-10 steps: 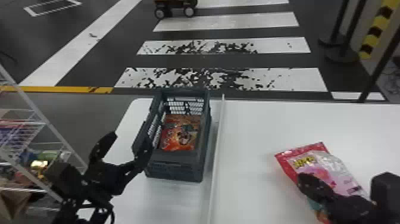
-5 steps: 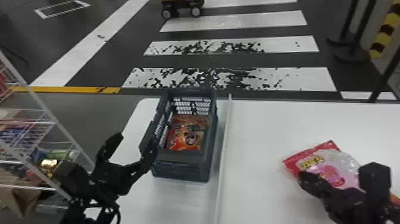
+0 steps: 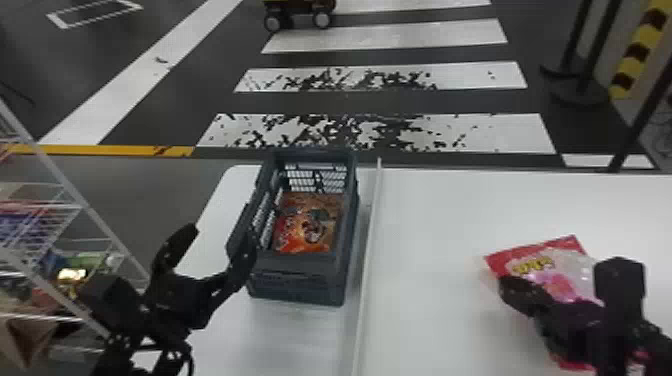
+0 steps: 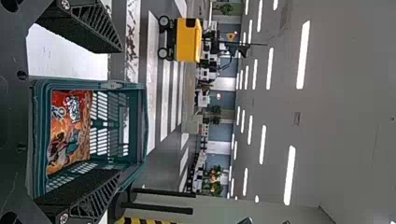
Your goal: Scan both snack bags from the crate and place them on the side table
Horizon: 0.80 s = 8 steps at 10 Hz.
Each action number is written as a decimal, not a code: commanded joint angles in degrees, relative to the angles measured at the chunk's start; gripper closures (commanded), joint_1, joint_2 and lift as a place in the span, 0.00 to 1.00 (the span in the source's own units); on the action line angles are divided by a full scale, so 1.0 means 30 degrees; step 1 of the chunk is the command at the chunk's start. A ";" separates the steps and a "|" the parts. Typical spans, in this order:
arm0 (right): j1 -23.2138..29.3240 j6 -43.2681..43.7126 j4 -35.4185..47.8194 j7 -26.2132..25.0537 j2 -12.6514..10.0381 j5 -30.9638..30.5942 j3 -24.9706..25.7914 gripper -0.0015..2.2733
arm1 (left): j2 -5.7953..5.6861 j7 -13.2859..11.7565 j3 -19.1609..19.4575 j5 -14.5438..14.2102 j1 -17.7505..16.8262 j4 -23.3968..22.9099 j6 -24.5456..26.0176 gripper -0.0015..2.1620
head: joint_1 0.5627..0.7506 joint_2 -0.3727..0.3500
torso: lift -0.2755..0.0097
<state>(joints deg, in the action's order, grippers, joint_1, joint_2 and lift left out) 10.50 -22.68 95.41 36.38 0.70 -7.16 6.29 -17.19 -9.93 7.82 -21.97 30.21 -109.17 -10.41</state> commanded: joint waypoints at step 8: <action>-0.1302 0.0189 -0.1862 0.0207 0.0030 -0.0719 0.1858 0.99 | -0.0011 -0.0058 0.0029 -0.0088 -0.0052 0.0031 0.0000 0.04 | 0.70 0.66 | 0.62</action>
<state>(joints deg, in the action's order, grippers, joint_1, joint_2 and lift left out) 6.78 -22.11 89.99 37.00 0.80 -9.28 11.78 -17.23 -10.14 7.91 -22.25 30.06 -109.07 -10.41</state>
